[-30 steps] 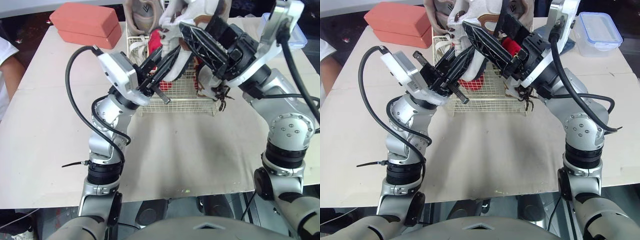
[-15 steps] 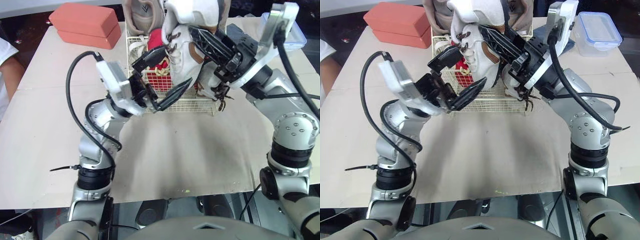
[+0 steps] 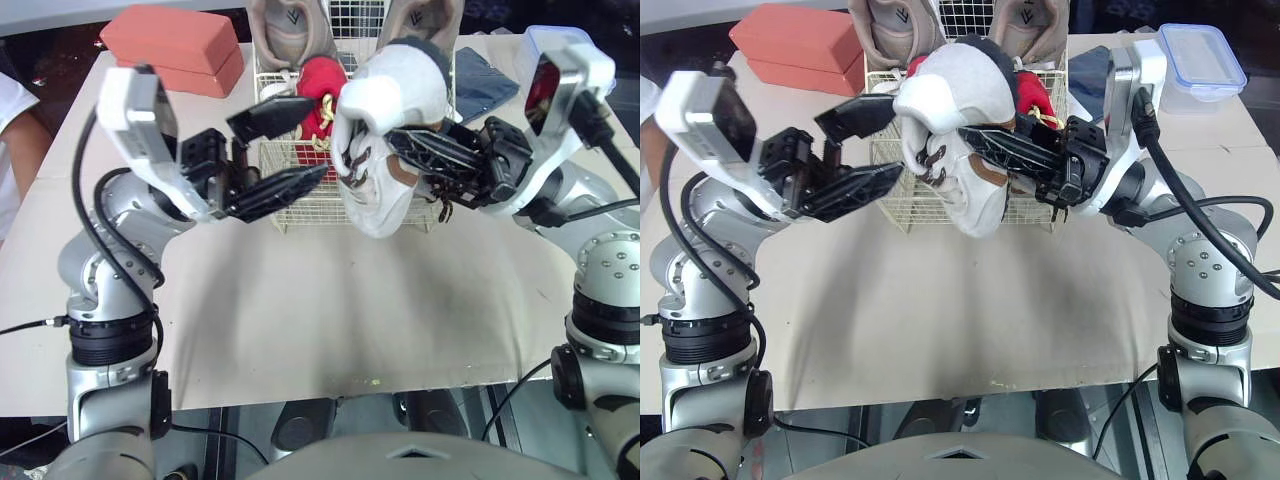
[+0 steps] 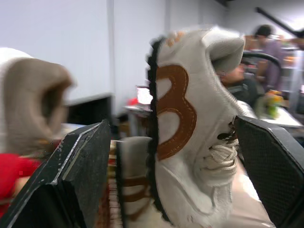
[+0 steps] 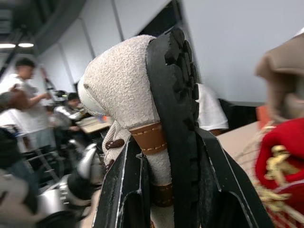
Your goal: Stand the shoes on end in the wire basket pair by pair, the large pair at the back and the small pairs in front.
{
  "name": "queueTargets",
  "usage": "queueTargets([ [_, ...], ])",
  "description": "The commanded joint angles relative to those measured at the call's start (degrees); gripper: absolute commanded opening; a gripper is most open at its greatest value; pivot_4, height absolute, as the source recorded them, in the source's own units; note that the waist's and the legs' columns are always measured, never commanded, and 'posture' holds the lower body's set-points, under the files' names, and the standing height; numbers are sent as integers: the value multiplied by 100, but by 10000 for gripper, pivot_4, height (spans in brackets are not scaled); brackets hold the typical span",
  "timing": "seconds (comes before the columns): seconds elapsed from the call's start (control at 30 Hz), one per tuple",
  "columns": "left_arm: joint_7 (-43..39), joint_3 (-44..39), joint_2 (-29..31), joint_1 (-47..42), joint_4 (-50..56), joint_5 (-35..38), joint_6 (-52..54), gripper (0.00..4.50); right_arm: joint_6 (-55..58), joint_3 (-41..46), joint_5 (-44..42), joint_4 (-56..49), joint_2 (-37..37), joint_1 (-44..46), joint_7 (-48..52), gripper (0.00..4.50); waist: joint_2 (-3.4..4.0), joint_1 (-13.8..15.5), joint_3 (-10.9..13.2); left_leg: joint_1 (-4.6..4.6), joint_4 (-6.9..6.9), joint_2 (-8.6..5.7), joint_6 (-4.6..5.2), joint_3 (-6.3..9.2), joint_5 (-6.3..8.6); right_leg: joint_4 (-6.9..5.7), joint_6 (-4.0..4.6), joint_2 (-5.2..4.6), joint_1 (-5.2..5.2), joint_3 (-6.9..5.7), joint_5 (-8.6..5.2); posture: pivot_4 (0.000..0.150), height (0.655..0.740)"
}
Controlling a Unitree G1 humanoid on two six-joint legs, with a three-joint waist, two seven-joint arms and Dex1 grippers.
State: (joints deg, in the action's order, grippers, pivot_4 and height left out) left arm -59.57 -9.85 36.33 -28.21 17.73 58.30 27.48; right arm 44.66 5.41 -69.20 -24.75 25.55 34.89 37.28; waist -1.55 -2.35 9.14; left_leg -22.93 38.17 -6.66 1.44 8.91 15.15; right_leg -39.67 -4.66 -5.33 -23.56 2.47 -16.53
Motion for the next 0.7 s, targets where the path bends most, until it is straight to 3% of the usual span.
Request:
queueTargets([
  [0.03, -273, 137, -29, -263, -95, 166, 265, 44295, 34, -10, -200, -219, 56, 42, 220, 6298, 0, -1, 0, 0, 0, 0, 0, 0, 0, 0, 0, 0, 0, 0, 0, 1500, 7400],
  [0.47, -899, 472, -325, -763, -617, -172, 503, 44295, 323, -79, -559, -340, 185, 80, 343, 6298, 0, 5, 0, -1, 0, 0, 0, 1, 0, 2, 0, -3, 0, -1, 0, 1500, 7400],
  [0.57, -982, 441, -343, -797, -633, -61, 597, 36397, 350, -91, -585, -386, 210, 44, 302, 6298, 0, 8, 0, -1, -1, 0, 0, 1, 0, 2, 0, -3, 0, -1, 0, 1500, 7400],
  [0.7, -1101, 448, -301, -754, -558, -22, 750, 17817, 352, -115, -553, -399, 253, 2, 316, 6298, 0, 6, 0, -1, -1, 0, 0, 2, 0, 2, 0, -2, 0, -2, 0, 1500, 7400],
])
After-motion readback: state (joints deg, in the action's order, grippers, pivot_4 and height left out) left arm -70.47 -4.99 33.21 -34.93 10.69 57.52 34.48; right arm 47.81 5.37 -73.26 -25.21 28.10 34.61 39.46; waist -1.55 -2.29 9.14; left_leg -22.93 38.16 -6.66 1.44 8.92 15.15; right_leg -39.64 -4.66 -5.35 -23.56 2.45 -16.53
